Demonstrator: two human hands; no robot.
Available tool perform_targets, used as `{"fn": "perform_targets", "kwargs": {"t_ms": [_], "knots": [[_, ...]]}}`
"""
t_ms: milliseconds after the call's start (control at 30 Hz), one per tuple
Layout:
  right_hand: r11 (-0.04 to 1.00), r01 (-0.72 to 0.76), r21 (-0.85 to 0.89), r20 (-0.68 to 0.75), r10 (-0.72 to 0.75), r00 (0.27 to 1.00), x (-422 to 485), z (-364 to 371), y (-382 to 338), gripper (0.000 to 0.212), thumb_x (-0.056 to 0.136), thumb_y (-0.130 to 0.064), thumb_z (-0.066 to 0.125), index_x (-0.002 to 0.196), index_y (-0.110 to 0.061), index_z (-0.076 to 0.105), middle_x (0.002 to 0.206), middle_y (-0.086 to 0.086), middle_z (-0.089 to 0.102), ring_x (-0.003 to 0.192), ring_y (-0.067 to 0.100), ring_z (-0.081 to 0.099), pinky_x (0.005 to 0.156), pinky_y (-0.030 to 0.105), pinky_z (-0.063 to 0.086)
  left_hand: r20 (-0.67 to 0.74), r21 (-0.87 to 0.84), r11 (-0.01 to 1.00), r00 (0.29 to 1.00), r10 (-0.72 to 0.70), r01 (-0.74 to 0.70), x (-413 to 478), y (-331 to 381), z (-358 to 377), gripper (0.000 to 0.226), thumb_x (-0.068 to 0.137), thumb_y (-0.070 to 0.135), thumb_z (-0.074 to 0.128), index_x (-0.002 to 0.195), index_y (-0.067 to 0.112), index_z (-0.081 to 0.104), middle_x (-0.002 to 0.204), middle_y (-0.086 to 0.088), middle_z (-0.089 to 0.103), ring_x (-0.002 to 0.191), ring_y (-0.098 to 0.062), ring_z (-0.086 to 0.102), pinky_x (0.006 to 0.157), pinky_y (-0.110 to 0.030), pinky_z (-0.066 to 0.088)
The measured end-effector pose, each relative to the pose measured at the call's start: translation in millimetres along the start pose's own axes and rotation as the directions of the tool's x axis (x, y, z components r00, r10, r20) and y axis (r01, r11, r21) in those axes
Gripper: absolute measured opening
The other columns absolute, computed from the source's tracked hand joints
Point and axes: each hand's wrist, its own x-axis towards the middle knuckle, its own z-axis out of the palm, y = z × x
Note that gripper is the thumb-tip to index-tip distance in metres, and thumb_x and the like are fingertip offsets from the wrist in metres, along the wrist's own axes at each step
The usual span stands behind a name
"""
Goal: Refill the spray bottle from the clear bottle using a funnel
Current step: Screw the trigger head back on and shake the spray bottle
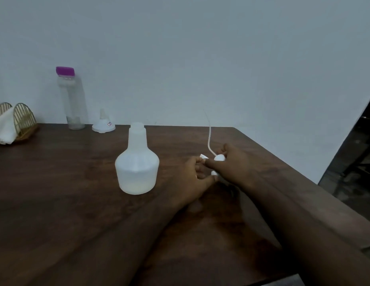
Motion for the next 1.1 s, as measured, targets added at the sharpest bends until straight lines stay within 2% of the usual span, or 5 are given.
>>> {"fn": "perform_targets", "kwargs": {"t_ms": [200, 333, 500, 733, 1100], "knots": [[0.983, 0.024, 0.181, -0.03, -0.019, 0.999, -14, 10, -31, 0.045, 0.076, -0.055, 0.074, 0.099, -0.019, 0.06, 0.088, -0.007, 0.067, 0.082, 0.01, 0.064, 0.074, 0.029, 0.052, 0.046, -0.409, 0.9, 0.988, -0.147, 0.152, -1, 5, -2, 0.023, 0.083, 0.031, 0.067, 0.104, 0.021, 0.07, 0.094, -0.008, 0.075, 0.089, -0.025, 0.073, 0.086, -0.049, 0.057], [0.948, 0.111, 0.299, -0.075, -0.093, 0.993, -16, 8, -30, 0.015, 0.094, -0.021, 0.057, 0.108, -0.017, 0.062, 0.099, -0.004, 0.07, 0.087, 0.008, 0.066, 0.082, 0.034, 0.056, -0.06, -0.482, 0.861, 0.974, -0.216, 0.162, 4, -2, -8, 0.021, 0.083, 0.017, 0.068, 0.104, 0.016, 0.07, 0.095, -0.005, 0.075, 0.09, -0.023, 0.072, 0.088, -0.046, 0.056], [0.951, 0.293, 0.097, -0.134, -0.28, 0.951, -17, 3, -15, 0.045, 0.082, -0.003, 0.047, 0.123, -0.017, 0.058, 0.11, -0.011, 0.058, 0.086, 0.008, 0.061, 0.08, 0.024, 0.051, -0.183, -0.395, 0.909, 0.959, -0.217, 0.13, 4, -3, -11, 0.027, 0.078, 0.025, 0.072, 0.104, 0.024, 0.068, 0.097, 0.004, 0.073, 0.089, -0.016, 0.071, 0.085, -0.042, 0.058], [0.714, 0.647, -0.268, 0.161, -0.629, 0.761, -15, 13, 2, 0.068, 0.08, 0.01, 0.053, 0.139, -0.024, 0.049, 0.145, 0.01, 0.039, 0.124, 0.023, 0.05, 0.099, 0.025, 0.041, -0.216, -0.372, 0.921, 0.954, -0.21, 0.118, -4, 8, -12, 0.038, 0.079, 0.034, 0.069, 0.115, 0.022, 0.066, 0.098, 0.004, 0.073, 0.09, -0.017, 0.071, 0.084, -0.043, 0.058], [0.776, 0.631, 0.01, -0.069, -0.629, 0.774, -10, -17, -20, 0.032, 0.09, -0.007, 0.059, 0.118, -0.021, 0.068, 0.114, -0.002, 0.066, 0.105, 0.012, 0.061, 0.089, 0.023, 0.048, -0.264, -0.559, 0.829, 0.953, -0.146, -0.028, -9, 28, -11, 0.038, 0.101, 0.048, 0.033, 0.102, 0.03, 0.067, 0.099, 0.004, 0.073, 0.093, -0.011, 0.068, 0.075, -0.034, 0.055]]}}
